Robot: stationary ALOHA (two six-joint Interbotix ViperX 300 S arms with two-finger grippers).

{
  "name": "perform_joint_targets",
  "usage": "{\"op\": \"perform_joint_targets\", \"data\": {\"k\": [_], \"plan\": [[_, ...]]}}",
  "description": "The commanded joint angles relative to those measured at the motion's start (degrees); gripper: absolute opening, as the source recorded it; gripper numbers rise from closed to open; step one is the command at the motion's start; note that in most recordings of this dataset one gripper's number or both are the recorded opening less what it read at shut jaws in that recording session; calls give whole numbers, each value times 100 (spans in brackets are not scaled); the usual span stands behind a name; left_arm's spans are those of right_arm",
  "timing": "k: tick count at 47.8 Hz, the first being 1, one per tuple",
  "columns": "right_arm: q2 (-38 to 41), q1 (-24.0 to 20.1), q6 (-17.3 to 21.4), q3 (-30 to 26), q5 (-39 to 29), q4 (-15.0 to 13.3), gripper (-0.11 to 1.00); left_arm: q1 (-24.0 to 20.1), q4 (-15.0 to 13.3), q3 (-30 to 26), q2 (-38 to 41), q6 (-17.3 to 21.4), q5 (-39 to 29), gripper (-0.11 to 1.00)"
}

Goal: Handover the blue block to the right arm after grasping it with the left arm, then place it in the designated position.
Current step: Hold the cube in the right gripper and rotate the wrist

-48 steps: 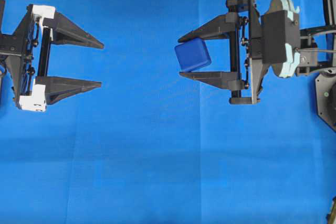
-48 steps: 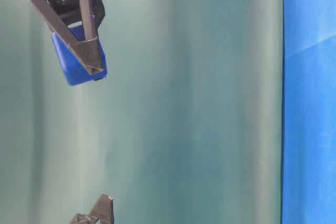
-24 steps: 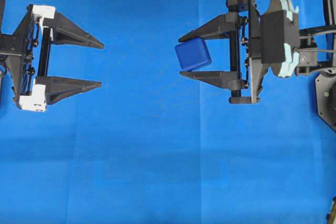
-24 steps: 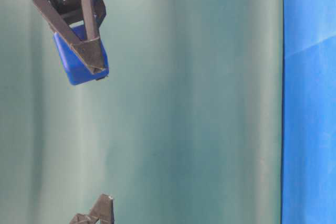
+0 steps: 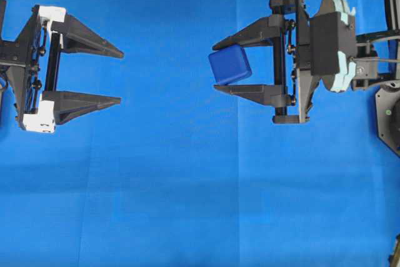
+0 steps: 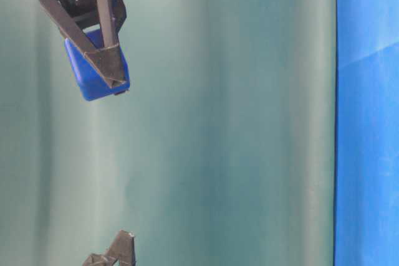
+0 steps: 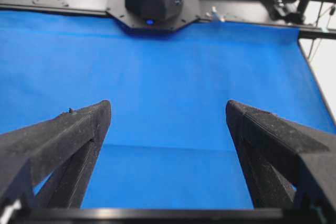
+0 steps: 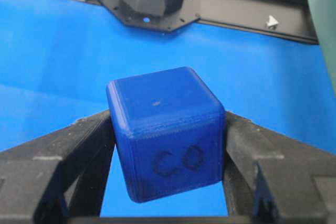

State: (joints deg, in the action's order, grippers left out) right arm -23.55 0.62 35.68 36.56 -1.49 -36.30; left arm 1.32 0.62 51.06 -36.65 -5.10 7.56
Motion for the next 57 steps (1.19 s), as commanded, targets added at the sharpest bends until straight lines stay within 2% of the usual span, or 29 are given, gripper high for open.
{"op": "perform_joint_targets", "data": {"k": [1,21,30,47,57], "plan": [[-105,-9,18,-70,18,18,43,-18,-9,-97,-26,9,62,93],[-105,-26,26,-70,9,18,43,-18,0,-97,-18,9,62,93],[-105,-114,62,-70,-220,35,43,-9,-9,-105,-18,9,62,93],[-105,-457,360,-62,-1283,44,43,-9,-9,-97,-18,9,62,93],[-105,-659,519,-53,-2021,158,43,-9,-9,-97,-26,-9,62,93]]}}
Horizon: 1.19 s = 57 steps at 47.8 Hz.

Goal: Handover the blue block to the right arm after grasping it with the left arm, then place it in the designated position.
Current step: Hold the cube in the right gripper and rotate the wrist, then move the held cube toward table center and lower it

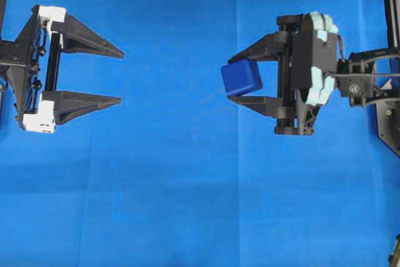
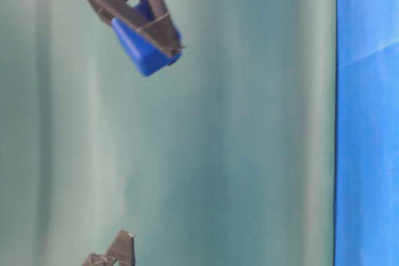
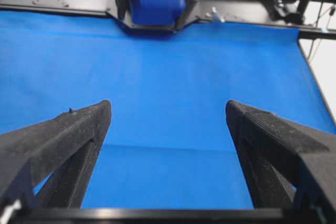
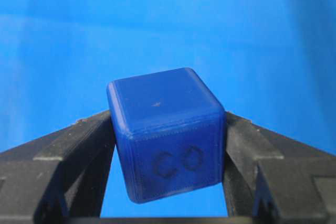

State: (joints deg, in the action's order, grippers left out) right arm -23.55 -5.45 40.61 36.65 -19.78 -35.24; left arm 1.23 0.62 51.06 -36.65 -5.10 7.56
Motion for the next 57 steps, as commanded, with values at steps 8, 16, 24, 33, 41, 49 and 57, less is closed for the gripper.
{"op": "perform_joint_targets", "data": {"k": [8,16,24,33,41,49,57], "plan": [[-105,-62,70,-62,-492,185,43,-9,-9,-88,-44,-9,62,93],[-105,-70,62,-53,-492,193,43,0,-9,-97,-35,9,62,93],[-105,-62,62,-53,-475,193,43,0,0,-97,-26,-18,62,93],[-105,-70,70,-26,-501,193,43,0,0,-97,-26,-18,70,93],[-105,-70,79,-9,-501,193,43,0,0,-97,-26,-18,62,93],[-97,-70,79,0,-475,193,43,0,0,-105,-18,-18,70,93],[-9,-70,79,26,-431,193,43,0,0,-105,-18,-18,70,93]]}}
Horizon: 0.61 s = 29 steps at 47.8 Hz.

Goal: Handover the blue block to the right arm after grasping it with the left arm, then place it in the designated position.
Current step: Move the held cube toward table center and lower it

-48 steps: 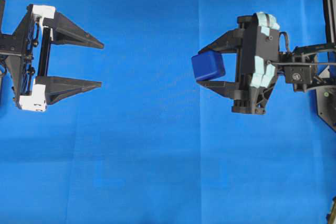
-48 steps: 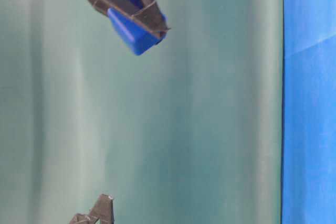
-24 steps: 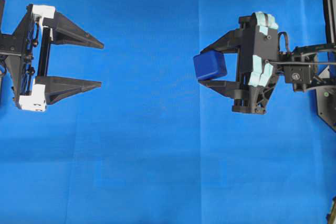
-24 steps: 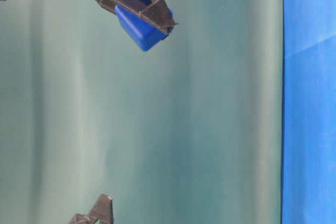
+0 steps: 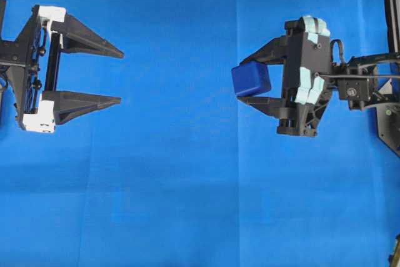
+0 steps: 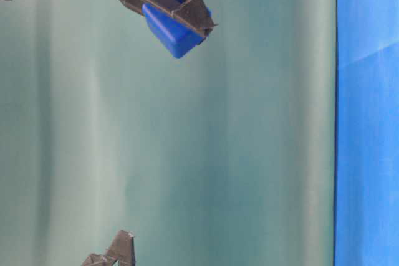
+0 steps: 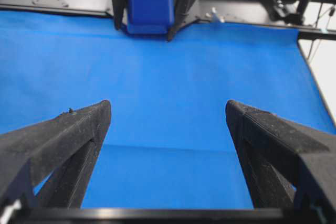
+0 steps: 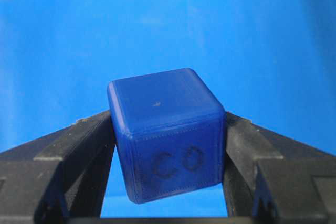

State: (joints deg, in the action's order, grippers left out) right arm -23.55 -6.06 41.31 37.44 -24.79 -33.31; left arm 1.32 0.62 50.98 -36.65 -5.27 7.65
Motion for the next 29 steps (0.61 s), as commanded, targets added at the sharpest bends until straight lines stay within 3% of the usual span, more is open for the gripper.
{"op": "perform_joint_targets", "data": {"k": [1,29], "plan": [[18,-9,9,-53,88,0,43,-9,-9,-97,-18,0,62,93],[1635,369,18,-255,1327,0,43,-9,-9,-97,-18,0,62,93]]}}
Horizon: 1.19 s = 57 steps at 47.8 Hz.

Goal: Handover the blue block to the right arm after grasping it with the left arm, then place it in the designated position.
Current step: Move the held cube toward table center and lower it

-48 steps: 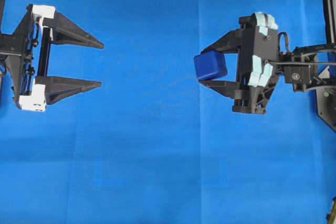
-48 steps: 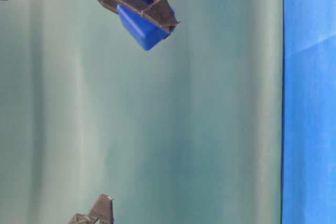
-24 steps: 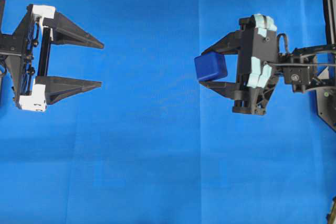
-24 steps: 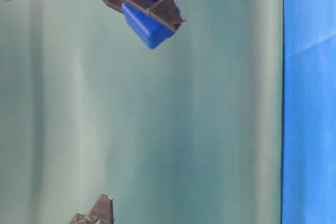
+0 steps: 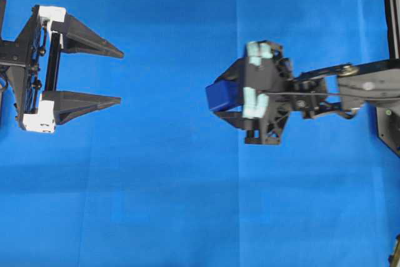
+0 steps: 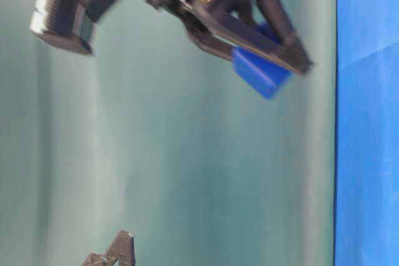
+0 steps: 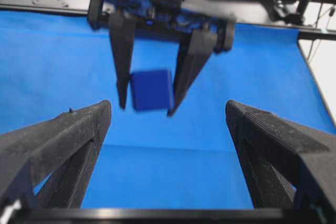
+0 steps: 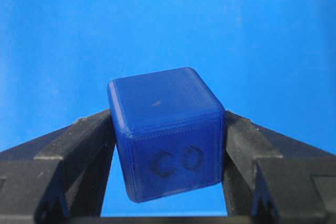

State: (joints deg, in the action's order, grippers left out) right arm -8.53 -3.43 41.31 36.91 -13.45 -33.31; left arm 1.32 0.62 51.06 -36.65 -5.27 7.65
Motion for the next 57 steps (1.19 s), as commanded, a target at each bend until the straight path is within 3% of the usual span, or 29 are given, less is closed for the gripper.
{"op": "perform_joint_targets", "data": {"k": [1,14,29,45,57], "plan": [[202,132,18,-211,237,0,43,-9,-9,-97,-18,0,62,93],[1037,378,18,-413,976,9,43,9,0,-97,-18,0,62,93],[1819,466,18,-729,1380,9,43,9,0,-105,-9,0,62,93],[2593,475,18,-1011,1793,334,43,9,0,-97,-9,0,70,93],[2654,475,18,-1020,1916,422,43,9,0,-105,-9,0,62,93]]}}
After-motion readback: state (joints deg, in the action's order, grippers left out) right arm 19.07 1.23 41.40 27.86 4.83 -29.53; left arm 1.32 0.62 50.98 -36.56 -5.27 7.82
